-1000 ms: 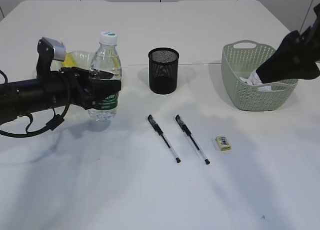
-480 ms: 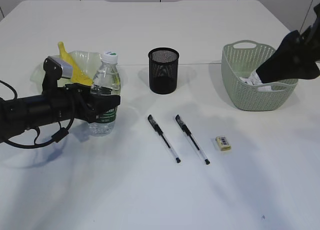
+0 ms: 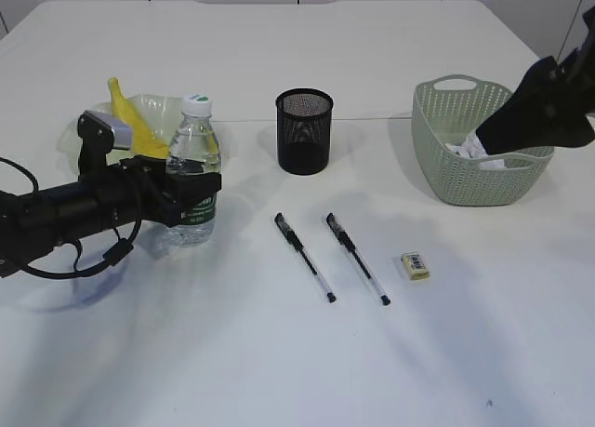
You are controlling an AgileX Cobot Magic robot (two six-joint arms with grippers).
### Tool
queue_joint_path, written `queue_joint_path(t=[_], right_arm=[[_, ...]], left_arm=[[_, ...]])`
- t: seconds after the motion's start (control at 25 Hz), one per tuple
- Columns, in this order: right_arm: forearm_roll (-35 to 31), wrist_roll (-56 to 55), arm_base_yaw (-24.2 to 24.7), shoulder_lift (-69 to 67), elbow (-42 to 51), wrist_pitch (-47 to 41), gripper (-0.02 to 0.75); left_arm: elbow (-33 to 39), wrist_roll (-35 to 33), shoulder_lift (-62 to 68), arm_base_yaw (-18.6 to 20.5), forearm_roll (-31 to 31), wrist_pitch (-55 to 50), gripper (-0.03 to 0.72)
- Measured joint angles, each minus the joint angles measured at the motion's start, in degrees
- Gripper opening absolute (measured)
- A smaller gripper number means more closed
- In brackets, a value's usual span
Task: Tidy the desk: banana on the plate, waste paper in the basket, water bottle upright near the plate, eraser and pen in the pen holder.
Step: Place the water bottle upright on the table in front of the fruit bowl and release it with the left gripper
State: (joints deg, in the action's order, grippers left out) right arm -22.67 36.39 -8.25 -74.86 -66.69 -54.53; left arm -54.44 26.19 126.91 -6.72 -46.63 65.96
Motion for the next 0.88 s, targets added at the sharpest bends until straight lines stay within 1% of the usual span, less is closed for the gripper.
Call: queue_joint_path(t=[0.32,0.88], right_arm=[[0.0,0.0,0.0,0.0,0.0,0.0,0.571],[0.0,0.0,0.0,0.0,0.0,0.0,0.571]], left_arm=[[-0.13,-0.25,0.39,0.0,0.49,0.75,0.41],[-0.17,-0.39,0.64,0.0,-0.48,0.75,0.502]])
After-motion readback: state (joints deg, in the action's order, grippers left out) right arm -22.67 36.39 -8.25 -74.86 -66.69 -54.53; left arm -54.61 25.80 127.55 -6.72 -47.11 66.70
